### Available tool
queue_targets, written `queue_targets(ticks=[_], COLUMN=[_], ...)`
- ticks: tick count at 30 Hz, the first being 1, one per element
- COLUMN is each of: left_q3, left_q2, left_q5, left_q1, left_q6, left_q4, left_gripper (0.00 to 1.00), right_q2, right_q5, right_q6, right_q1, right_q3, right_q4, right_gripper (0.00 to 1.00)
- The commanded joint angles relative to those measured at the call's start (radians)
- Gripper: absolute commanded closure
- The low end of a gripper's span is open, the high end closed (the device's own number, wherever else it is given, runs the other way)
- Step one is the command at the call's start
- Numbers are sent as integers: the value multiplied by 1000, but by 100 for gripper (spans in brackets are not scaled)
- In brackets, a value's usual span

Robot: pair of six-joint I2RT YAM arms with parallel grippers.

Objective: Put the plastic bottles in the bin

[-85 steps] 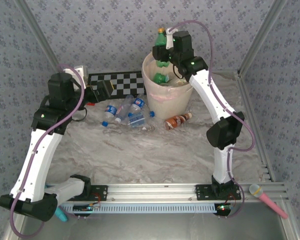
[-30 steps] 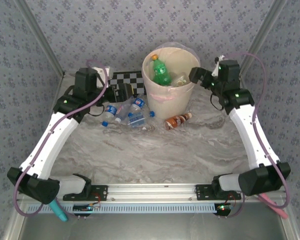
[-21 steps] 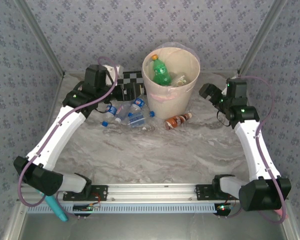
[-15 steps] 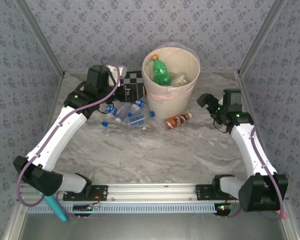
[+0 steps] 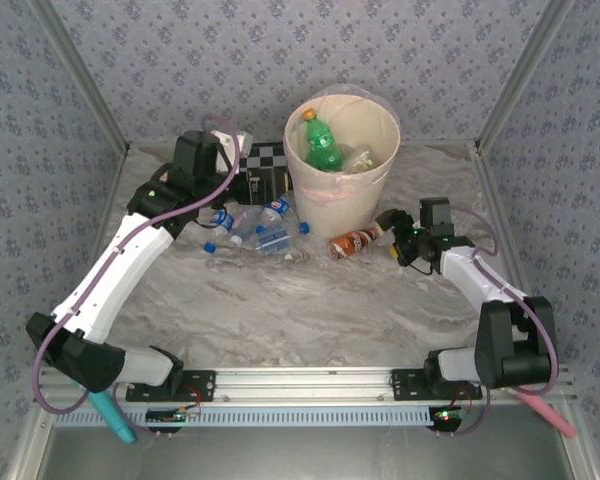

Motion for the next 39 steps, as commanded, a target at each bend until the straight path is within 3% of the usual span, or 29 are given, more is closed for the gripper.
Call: queue_targets(ticks=[1, 15, 25, 31, 39], left_q3=[4, -29, -26, -18, -8], left_q2=[-41, -106, -108, -100, -88], left_q5=[-20, -72, -81, -82, -74], left_q1=[-6, -6, -5, -6, -5], left_q6=[15, 12, 6, 6, 7], left_q4=[-8, -38, -45, -47, -48], left_gripper=[0, 0, 0, 0, 0], right_q2=[53, 318, 393, 350, 205], right_q5=[-44, -115, -99, -83, -44], right_q6=[99, 219, 196, 181, 127], right_q1=[26, 107, 109, 99, 51], right_q3=[-21, 20, 41, 23, -11], right_q4=[103, 291, 278, 268, 162], right_gripper=[19, 27, 24, 41, 44])
